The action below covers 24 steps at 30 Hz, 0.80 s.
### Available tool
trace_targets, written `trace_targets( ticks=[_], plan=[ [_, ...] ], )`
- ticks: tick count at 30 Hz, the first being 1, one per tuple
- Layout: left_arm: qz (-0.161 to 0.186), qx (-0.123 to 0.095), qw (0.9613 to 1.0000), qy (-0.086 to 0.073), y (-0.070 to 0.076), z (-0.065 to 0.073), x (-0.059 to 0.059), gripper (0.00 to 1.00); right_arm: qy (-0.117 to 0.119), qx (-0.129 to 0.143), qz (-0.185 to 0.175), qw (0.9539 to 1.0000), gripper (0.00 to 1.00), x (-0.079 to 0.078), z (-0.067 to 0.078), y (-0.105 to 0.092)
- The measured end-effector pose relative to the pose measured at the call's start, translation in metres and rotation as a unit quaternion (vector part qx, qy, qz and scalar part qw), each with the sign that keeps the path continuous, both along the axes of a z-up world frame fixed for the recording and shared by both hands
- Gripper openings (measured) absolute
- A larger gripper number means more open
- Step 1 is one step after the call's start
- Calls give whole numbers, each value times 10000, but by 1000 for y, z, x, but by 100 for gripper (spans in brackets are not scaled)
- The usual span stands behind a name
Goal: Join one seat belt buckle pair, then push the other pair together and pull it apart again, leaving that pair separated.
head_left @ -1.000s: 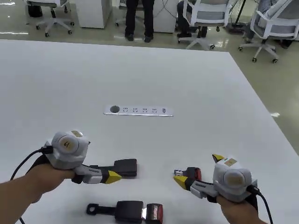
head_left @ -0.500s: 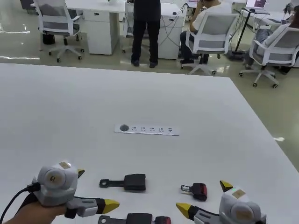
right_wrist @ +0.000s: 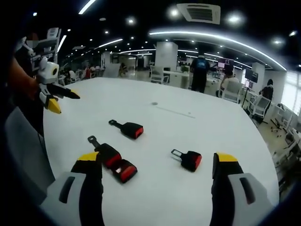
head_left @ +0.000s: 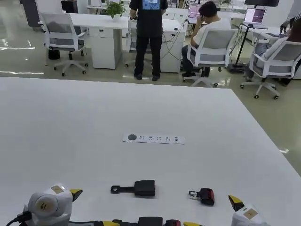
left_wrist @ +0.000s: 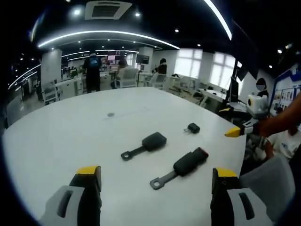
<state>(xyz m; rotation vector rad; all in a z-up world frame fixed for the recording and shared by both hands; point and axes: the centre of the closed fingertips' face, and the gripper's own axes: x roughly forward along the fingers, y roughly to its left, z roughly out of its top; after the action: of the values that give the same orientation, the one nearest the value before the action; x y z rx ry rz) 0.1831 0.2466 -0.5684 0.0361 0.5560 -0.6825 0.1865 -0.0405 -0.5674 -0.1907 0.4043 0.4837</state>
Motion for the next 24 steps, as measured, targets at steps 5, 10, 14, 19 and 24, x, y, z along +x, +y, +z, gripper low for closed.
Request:
trace_targets(
  ticks=[5, 10, 14, 19, 24],
  plan=[
    [-72, 170, 9998, 25, 14, -6, -19, 100, 2, 98, 0, 10000, 99, -13, 3, 3],
    [88, 70, 9999, -52, 23, 0, -34, 100, -24, 84, 52, 9999, 100, -25, 3, 6],
    [259, 90, 9995, -141, 32, 3, -39, 100, -42, 95, 9, 9999, 100, -33, 5, 5],
    [411, -60, 9989, -225, 36, 8, -39, 100, -53, 88, -66, 9999, 100, -38, 3, -1],
    [508, -99, 9985, -191, 42, 6, -40, 100, -30, 97, -143, 9998, 100, -42, 3, -3]
  ],
)
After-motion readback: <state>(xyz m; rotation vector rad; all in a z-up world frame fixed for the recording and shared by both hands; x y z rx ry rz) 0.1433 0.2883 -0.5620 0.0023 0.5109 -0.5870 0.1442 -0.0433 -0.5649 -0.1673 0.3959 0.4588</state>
